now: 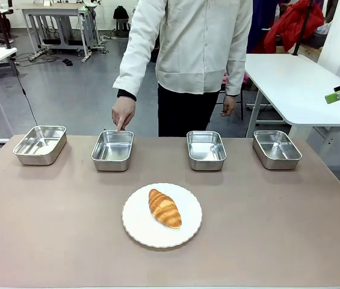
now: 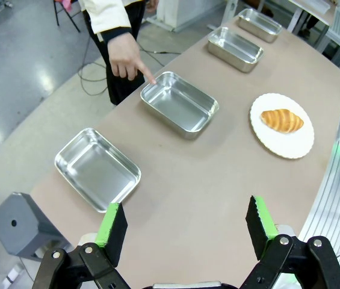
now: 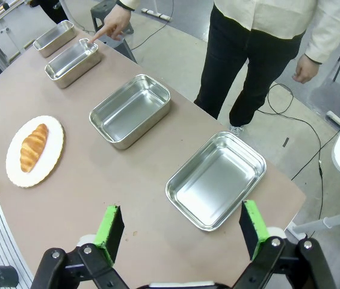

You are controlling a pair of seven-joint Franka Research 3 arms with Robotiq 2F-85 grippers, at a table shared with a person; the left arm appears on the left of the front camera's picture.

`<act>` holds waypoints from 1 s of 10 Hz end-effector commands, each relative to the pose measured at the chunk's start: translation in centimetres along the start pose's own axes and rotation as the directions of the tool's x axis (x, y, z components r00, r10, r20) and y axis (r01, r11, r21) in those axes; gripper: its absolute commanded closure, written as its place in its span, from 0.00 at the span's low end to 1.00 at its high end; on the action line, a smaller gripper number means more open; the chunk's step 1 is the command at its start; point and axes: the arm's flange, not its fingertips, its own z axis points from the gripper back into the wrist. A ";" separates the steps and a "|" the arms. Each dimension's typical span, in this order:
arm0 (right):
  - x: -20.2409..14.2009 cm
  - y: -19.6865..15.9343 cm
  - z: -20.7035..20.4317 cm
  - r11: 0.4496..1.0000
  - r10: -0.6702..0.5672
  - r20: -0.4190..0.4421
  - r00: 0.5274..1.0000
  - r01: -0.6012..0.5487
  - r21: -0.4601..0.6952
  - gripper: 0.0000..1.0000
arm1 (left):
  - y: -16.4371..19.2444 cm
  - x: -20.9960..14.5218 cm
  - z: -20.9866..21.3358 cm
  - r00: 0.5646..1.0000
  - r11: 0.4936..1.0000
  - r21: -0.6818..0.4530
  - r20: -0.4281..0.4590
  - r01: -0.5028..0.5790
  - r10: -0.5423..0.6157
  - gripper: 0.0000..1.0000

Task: Place the bread in the container.
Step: Place the Butter Roll into the Airtight Container indicated by the human.

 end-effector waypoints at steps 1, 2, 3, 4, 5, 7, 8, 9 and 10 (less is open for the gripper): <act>0.1 -0.1 -0.1 1.000 0.002 0.017 1.000 -0.002 0.005 0.00 | -0.2 0.1 0.2 1.000 1.000 -0.005 0.010 0.013 -0.013 0.00; 0.1 -0.1 -0.1 1.000 0.002 0.017 1.000 -0.002 0.005 0.00 | -0.2 0.1 0.2 1.000 1.000 -0.005 0.010 0.013 -0.013 0.00; 0.1 -0.1 -0.1 1.000 0.002 0.017 1.000 -0.002 0.005 0.00 | -0.2 0.1 0.2 1.000 1.000 -0.005 0.010 0.013 -0.013 0.00; 0.1 -0.1 -0.1 1.000 0.002 0.017 1.000 -0.002 0.005 0.00 | -0.2 0.1 0.2 1.000 1.000 -0.005 0.010 0.013 -0.013 0.00; 0.1 -0.1 -0.1 1.000 0.002 0.017 1.000 -0.002 0.005 0.00 | -0.2 0.1 0.2 1.000 1.000 -0.005 0.010 0.013 -0.013 0.00; 0.1 -0.1 -0.1 1.000 0.002 0.017 1.000 -0.002 0.005 0.00 | -0.2 0.1 0.2 1.000 1.000 -0.005 0.010 0.013 -0.013 0.00; 0.1 -0.1 -0.1 1.000 0.002 0.017 1.000 -0.002 0.005 0.00 | -0.2 0.1 0.2 1.000 1.000 -0.005 0.010 0.013 -0.013 0.00; 0.1 -0.1 -0.1 1.000 0.002 0.017 1.000 -0.002 0.005 0.00 | 0.0 0.0 0.0 1.000 1.000 0.000 0.000 0.000 0.000 0.00; 0.1 -0.1 -0.1 1.000 0.002 0.017 1.000 -0.002 0.005 0.00 | -1.3 1.4 0.3 0.998 0.997 0.033 -0.012 -0.069 0.069 0.00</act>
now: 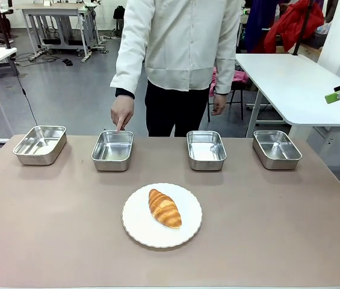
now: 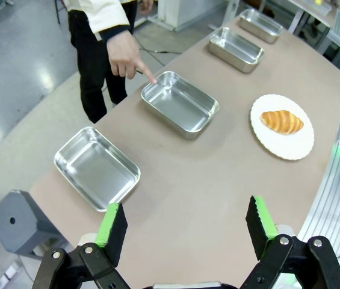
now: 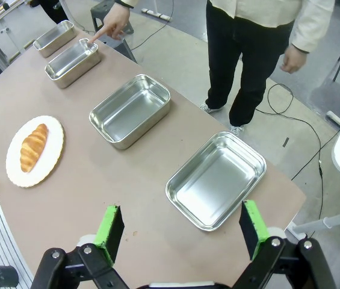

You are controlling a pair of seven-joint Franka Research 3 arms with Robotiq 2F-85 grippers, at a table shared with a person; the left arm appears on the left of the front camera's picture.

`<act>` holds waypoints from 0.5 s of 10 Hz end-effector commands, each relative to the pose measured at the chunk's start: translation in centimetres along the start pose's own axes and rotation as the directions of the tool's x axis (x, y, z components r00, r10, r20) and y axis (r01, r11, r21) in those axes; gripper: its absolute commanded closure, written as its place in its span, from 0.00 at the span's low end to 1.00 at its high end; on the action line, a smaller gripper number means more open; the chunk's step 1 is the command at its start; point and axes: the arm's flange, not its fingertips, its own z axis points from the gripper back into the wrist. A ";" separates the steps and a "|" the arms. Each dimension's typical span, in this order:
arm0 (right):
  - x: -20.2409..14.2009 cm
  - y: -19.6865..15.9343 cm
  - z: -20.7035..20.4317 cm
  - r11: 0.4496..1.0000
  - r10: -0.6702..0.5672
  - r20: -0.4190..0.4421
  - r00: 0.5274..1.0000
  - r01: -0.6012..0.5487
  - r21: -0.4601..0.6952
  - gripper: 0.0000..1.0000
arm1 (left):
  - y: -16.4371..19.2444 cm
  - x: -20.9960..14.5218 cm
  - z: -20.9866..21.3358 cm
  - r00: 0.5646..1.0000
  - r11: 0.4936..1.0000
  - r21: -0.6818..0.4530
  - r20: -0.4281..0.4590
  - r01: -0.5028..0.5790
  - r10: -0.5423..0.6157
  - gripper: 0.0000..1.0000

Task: Place the bread in the container.
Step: Place the Butter Roll into the Airtight Container indicated by the human.

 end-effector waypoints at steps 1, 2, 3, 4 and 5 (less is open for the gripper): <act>0.1 -0.1 -0.1 1.000 0.002 0.017 1.000 -0.002 0.005 0.00 | -3.2 3.1 -0.8 0.994 0.993 0.077 -0.054 -0.090 0.095 0.00; 0.1 -0.1 -0.1 1.000 0.002 0.017 1.000 -0.002 0.005 0.00 | -5.1 5.6 -2.6 0.980 0.983 0.108 -0.113 -0.150 0.162 0.00; 0.1 -0.1 -0.1 1.000 0.002 0.017 1.000 -0.002 0.005 0.00 | -7.0 7.6 -5.1 0.954 0.954 0.198 -0.153 -0.226 0.258 0.00; 0.1 -0.1 -0.1 1.000 0.002 0.017 1.000 -0.002 0.005 0.00 | -9.3 9.8 -7.9 0.924 0.928 0.230 -0.181 -0.293 0.337 0.00; 0.1 -0.1 -0.1 1.000 0.002 0.017 1.000 -0.002 0.005 0.00 | -12.3 12.2 -11.8 0.883 0.856 0.302 -0.080 -0.420 0.462 0.00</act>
